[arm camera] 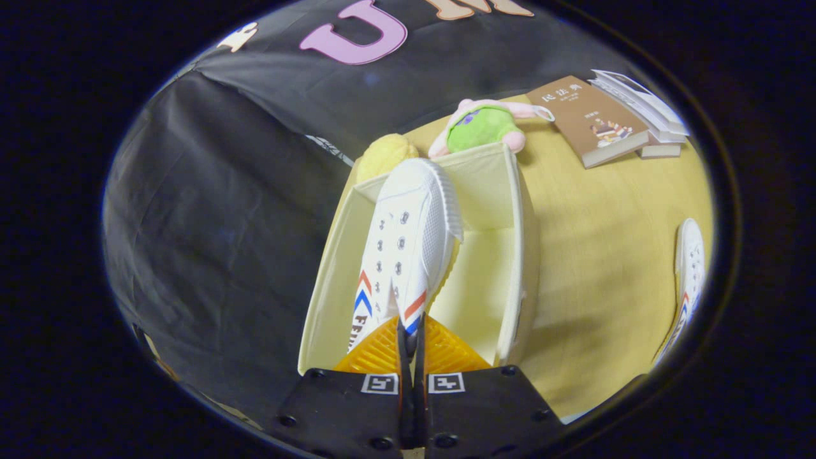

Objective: Open the storage box then place both shoes into the box .Put the left shoe in first, then the right shoe, with the right side of both shoes facing outward in a uniform manner.

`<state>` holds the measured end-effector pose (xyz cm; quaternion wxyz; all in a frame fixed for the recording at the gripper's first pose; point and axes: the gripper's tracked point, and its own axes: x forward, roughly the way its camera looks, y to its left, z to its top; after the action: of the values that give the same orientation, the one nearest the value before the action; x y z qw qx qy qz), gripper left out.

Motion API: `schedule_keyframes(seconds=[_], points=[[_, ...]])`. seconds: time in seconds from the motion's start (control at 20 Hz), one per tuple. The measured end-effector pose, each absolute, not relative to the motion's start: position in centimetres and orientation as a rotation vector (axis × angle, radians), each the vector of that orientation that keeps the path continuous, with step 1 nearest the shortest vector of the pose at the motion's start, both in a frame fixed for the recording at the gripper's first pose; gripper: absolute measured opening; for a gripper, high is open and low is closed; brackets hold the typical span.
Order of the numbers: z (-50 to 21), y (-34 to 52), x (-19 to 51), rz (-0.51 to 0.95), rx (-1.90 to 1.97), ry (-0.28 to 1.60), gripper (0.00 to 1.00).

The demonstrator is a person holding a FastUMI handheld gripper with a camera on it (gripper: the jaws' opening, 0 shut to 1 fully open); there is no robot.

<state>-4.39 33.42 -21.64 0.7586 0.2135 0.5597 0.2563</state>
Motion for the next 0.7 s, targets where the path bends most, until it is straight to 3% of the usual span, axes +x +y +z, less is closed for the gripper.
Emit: schedule_keyframes(seconds=[0.7], points=[[-22.9,37.6,-4.3,0.523,0.424,1.275,0.05]])
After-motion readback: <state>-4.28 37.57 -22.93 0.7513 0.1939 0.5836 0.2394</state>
